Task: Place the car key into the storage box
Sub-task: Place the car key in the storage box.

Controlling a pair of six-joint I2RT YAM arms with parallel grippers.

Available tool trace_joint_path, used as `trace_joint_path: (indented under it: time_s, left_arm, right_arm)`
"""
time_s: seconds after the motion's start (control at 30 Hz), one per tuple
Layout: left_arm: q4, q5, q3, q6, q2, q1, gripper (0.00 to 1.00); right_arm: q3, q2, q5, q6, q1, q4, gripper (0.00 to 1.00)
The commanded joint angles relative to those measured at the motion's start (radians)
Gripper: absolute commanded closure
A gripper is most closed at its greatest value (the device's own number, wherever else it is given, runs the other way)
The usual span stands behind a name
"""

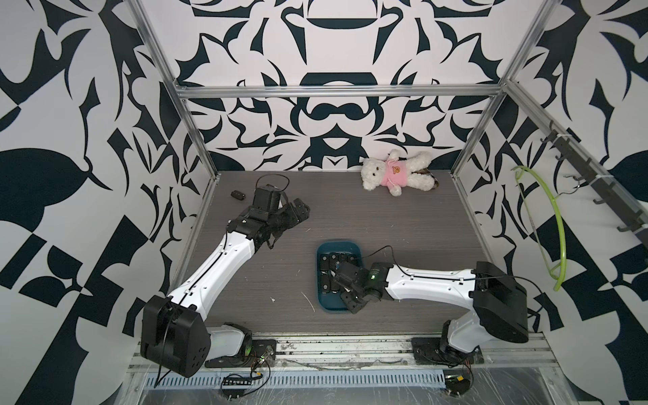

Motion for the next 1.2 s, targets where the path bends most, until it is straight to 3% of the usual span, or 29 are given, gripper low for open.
trace_joint_path:
  time_s: [0.0, 0.6, 0.77, 0.97, 1.17]
  left_arm:
    - [-0.014, -0.007, -0.016, 0.003, -0.022, -0.001, 0.01]
    - [-0.032, -0.035, 0.007, 0.029, 0.002, -0.001, 0.01]
    - [-0.073, -0.116, 0.037, 0.070, 0.020, 0.000, 0.01]
    - [-0.111, -0.254, 0.086, 0.162, 0.056, 0.006, 0.01]
    - [-0.187, -0.239, 0.181, 0.206, 0.178, 0.113, 0.01]
  right_arm:
    - [0.031, -0.006, -0.018, -0.016, -0.001, -0.025, 0.50]
    - [0.106, -0.085, 0.017, -0.009, -0.080, -0.059, 0.49]
    - [0.163, -0.095, 0.038, 0.002, -0.125, -0.041, 0.40]
    - [0.222, -0.099, 0.032, 0.010, -0.204, 0.019, 0.17]
    - [0.287, -0.064, -0.007, 0.006, -0.285, 0.071, 0.07]
